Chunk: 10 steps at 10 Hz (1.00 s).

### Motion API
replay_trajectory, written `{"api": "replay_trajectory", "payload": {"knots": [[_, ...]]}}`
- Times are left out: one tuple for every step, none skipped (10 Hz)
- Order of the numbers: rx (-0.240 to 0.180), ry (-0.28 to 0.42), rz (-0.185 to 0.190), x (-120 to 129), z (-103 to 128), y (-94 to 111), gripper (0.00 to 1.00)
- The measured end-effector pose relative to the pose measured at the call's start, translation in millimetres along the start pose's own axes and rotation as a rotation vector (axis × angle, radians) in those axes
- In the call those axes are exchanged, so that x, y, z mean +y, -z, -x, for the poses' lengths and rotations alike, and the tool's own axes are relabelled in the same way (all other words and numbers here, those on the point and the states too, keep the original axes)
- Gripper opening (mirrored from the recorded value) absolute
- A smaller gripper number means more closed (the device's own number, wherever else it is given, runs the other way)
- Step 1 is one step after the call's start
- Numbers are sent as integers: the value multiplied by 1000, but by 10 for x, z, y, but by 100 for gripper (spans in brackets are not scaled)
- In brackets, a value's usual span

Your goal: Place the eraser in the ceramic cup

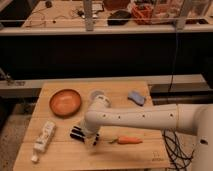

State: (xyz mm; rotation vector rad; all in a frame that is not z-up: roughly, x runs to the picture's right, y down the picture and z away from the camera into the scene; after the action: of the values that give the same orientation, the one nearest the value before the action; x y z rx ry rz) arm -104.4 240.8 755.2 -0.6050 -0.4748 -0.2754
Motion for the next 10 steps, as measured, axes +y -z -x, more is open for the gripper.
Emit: {"api": "replay_trajectory", "payload": {"knots": [[-3,-5,-1,-2,-3,-14,80],[-6,-9,-2,-4,-9,-29,80],[-7,-12,-2,-5,-12,-40,80],[-9,-16,-3,-9,-13,-51,80],[-10,-18,-2,-10,-12,-70,80],[-11,-20,-1,-12,-10,-89,80],[-11,-21,-1,-13,-10,-97,80],[-13,-23,-2,-16,-17,-113,80],[-15,-24,-4,-21,-25,-125,80],[-16,-25,-3,-24,-25,-142,80]]}}
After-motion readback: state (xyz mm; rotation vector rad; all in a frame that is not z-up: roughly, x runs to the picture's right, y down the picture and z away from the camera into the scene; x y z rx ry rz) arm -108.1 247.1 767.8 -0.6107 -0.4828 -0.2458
